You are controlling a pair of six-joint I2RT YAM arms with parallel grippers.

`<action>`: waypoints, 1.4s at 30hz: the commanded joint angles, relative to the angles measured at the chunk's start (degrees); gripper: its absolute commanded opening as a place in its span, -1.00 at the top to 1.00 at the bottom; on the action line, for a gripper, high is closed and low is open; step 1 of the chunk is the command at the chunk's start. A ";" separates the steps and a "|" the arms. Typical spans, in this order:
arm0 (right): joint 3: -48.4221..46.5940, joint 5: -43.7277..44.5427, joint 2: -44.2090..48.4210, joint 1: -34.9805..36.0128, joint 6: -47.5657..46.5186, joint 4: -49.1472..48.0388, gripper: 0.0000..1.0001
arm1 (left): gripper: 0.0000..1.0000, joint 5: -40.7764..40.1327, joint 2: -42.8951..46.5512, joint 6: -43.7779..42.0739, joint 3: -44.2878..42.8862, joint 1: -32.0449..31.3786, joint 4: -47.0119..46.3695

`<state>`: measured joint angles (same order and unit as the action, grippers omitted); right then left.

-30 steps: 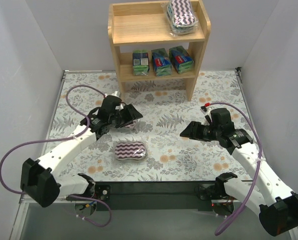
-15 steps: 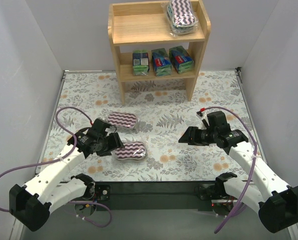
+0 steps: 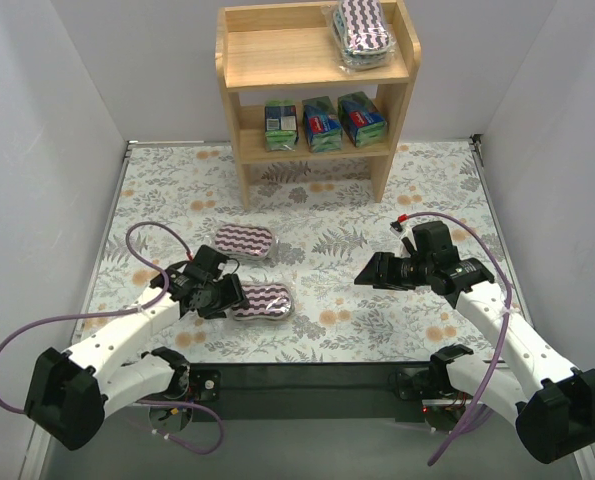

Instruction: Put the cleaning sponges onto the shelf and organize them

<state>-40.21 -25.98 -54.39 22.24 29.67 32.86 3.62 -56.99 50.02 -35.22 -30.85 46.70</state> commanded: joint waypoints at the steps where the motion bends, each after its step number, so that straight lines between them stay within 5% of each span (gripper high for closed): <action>1: -0.05 -1.01 0.42 0.35 -0.84 -1.66 -0.26 | -0.32 -0.45 -1.54 -0.88 -2.04 0.27 -6.08; 7: -0.22 -0.57 0.69 0.35 -0.32 -1.66 -0.26 | -0.27 -3.71 -5.76 -4.04 -2.92 0.27 -5.21; 12: 0.04 -0.65 0.25 0.44 0.12 -2.01 -0.26 | -0.12 5.32 -6.99 -4.67 0.32 -0.08 -12.39; 22: -0.40 -0.57 -1.77 0.35 0.39 -3.42 -0.26 | -0.09 8.07 -13.58 1.83 -3.70 -9.66 -20.07; 31: -0.31 -0.04 -2.30 0.35 0.04 -3.51 -0.27 | -0.42 -1.77 -4.29 -2.54 -8.55 -9.58 -10.92; 42: 0.83 -0.04 -1.42 0.35 0.30 -3.60 -0.27 | -0.42 6.58 -4.79 -9.41 1.47 -7.83 -22.96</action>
<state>-40.12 -25.89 -56.71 22.26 30.24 31.09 8.62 -62.08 43.62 -34.89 -39.83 27.49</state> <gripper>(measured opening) 0.633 0.710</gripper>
